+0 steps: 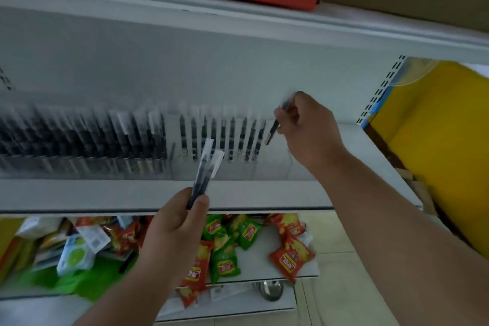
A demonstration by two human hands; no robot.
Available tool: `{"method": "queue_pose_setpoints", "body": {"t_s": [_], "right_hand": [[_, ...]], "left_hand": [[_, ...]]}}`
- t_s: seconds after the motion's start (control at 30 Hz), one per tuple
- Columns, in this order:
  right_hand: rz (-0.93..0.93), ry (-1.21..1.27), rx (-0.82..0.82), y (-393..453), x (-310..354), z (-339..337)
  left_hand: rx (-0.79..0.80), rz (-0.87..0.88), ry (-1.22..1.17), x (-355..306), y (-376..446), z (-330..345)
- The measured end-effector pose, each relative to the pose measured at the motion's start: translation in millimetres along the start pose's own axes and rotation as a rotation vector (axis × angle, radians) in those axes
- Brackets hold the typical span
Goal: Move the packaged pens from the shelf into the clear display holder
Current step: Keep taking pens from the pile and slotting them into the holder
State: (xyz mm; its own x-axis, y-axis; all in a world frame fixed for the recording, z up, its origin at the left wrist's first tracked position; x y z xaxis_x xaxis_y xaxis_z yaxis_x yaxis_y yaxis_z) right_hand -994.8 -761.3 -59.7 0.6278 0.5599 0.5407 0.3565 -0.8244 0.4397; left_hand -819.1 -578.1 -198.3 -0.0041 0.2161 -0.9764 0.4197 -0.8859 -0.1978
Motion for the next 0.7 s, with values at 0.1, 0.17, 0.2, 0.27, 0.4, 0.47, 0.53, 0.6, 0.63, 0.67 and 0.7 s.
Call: {"method": "queue_pose_setpoints", "body": {"t_s": [0.1, 0.17, 0.2, 0.27, 0.4, 0.47, 0.53, 0.6, 0.63, 0.67, 0.7], "right_hand": [[0.013, -0.031, 0.002, 0.5, -1.2, 1.3], [0.031, -0.04, 0.009, -0.9, -4.1, 1.9], [0.041, -0.05, 0.022, -2.0, -5.7, 3.7], [0.05, -0.086, 0.064, -3.4, -7.6, 10.0], [0.052, -0.109, 0.178, -4.9, -12.7, 33.6], [0.07, -0.117, 0.195, -7.0, -17.6, 38.7], [0.1, -0.121, 0.196, -9.4, -22.6, 36.6], [0.136, -0.099, 0.173, -13.3, -23.8, 26.3], [0.15, -0.069, 0.143, -16.5, -22.0, 18.5], [0.151, -0.033, 0.113, -20.5, -18.5, 11.7], [0.141, 0.009, 0.112, -26.0, -13.1, 7.4]], "left_hand": [[0.027, 0.018, 0.025, 0.9, 7.0, 2.1], [0.038, 0.024, 0.034, 0.1, 8.7, 3.2], [0.048, 0.022, 0.029, -0.6, 8.9, 3.6], [0.059, 0.016, -0.01, -2.2, 9.6, 3.0], [0.063, 0.026, -0.08, -4.5, 15.6, 6.0], [0.061, 0.03, -0.1, -5.2, 15.8, 8.1], [0.069, 0.03, -0.105, -7.6, 14.1, 11.2], [0.076, 0.026, -0.09, -12.4, 13.0, 15.7], [0.071, 0.023, -0.09, -14.2, 13.7, 17.7], [0.062, 0.014, -0.101, -14.6, 14.7, 19.7], [0.06, 0.008, -0.117, -15.9, 15.4, 24.0]]}}
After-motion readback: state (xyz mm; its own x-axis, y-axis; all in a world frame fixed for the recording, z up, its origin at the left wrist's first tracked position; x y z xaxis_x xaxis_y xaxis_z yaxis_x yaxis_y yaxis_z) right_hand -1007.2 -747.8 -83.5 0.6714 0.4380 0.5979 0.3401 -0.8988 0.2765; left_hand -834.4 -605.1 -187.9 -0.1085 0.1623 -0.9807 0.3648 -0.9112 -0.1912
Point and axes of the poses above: each hand's wrist, its own y-axis towards the middle knuckle, its own z-axis out of the palm, x = y × z, the point moved 10 cm from there along y, towards the middle knuckle, and after that the axes turned 7 degrees about -z, right-handed, at the moved point
